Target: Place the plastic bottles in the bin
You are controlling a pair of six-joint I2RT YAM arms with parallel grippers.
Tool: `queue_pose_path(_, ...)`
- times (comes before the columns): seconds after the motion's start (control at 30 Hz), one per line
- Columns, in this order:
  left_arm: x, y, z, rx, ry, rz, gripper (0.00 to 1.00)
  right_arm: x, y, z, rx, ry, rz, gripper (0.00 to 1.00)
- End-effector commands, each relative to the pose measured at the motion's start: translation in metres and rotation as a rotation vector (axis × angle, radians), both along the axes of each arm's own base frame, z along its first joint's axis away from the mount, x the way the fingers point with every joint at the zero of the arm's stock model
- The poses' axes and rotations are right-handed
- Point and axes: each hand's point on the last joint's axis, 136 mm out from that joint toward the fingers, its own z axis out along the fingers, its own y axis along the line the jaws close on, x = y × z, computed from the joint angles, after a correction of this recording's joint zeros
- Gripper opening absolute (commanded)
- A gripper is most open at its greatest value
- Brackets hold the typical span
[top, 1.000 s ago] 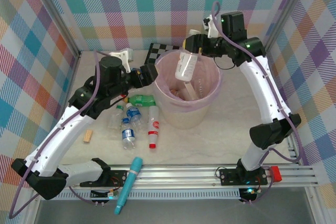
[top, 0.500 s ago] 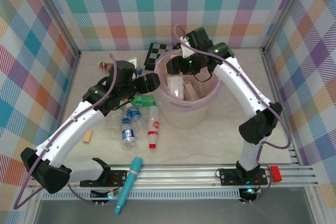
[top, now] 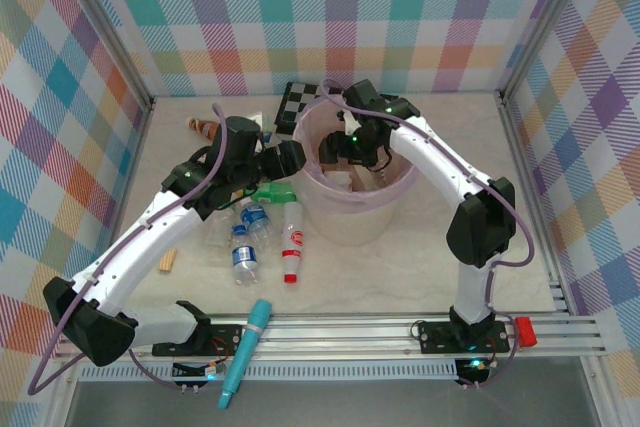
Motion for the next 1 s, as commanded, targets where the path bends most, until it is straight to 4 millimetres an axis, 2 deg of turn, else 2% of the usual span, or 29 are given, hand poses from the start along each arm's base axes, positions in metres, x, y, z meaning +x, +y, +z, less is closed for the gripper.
queue_pose_path(0.0, 0.001, 0.002, -0.007, 0.004, 0.018, 0.008, 0.77, 0.005, 0.001, -0.001, 0.005, -0.019, -0.023, 0.78)
queue_pose_path(0.2, 0.001, 0.002, -0.007, 0.005, 0.019, 0.008, 0.77, 0.001, -0.003, 0.020, 0.006, -0.058, -0.009, 0.88)
queue_pose_path(0.4, 0.003, 0.002, -0.003, 0.016, 0.012, 0.011, 0.77, -0.005, -0.011, 0.058, 0.019, -0.130, 0.012, 0.93)
queue_pose_path(0.57, 0.003, 0.007, -0.001, 0.047, 0.010, 0.020, 0.81, -0.014, -0.017, 0.084, 0.026, -0.175, 0.033, 0.99)
queue_pose_path(0.67, 0.002, 0.014, 0.001, 0.066, 0.007, 0.031, 0.84, -0.019, -0.022, 0.097, 0.027, -0.197, 0.041, 1.00)
queue_pose_path(0.83, -0.005, 0.032, 0.004, 0.100, 0.013, 0.058, 0.86, -0.026, -0.029, 0.118, 0.028, -0.248, 0.057, 1.00)
queue_pose_path(0.97, -0.018, 0.066, -0.011, 0.207, 0.077, 0.108, 0.89, -0.031, -0.031, 0.142, 0.063, -0.316, 0.069, 1.00)
